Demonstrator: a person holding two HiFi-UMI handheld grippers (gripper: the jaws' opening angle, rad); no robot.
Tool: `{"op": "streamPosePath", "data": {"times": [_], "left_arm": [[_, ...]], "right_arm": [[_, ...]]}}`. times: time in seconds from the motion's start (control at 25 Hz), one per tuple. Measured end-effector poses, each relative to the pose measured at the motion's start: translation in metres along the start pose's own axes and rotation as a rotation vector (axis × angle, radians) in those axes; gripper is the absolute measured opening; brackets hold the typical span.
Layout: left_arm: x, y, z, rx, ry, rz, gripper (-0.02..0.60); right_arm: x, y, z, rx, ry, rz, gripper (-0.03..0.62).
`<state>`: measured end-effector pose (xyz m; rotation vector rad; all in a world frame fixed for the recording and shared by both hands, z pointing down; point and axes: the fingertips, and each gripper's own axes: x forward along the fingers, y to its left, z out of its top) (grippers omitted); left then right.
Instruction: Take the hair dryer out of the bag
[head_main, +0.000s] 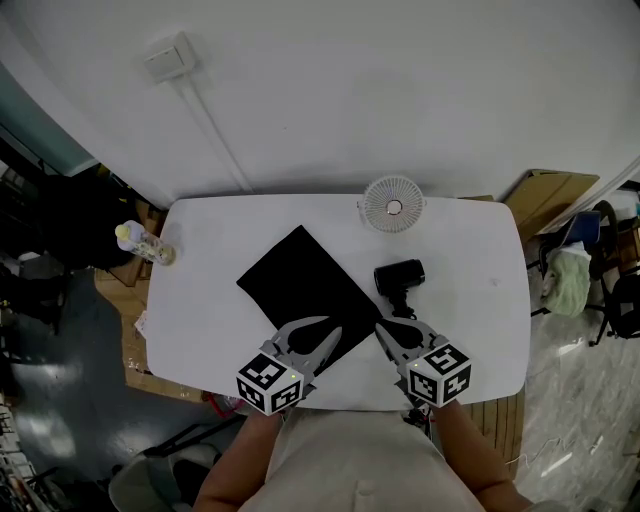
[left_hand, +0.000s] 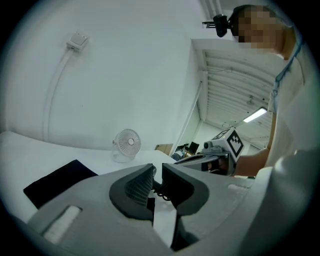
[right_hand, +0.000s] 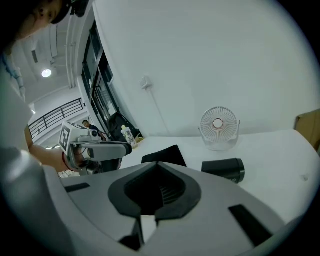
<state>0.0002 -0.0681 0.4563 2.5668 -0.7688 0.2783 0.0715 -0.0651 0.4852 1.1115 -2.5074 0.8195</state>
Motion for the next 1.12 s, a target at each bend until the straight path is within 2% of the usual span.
{"op": "streamPosePath", "data": {"times": [0.2, 0.44, 0.76, 1.12], "left_arm": [[0.002, -0.011, 0.004, 0.018, -0.016, -0.016, 0.011], [0.008, -0.024, 0.006, 0.027, -0.020, -0.028, 0.011], [0.006, -0.028, 0.006, 0.038, -0.031, 0.003, 0.012], [0.010, -0.044, -0.004, 0.033, -0.007, -0.007, 0.012]], "right_arm": [[-0.006, 0.009, 0.005, -0.047, -0.016, 0.015, 0.015], [-0.015, 0.013, 0.008, -0.053, -0.033, 0.021, 0.015], [-0.023, 0.012, 0.006, -0.061, -0.041, 0.023, 0.015], [-0.037, 0.009, -0.001, -0.054, -0.035, 0.024, 0.015]]}}
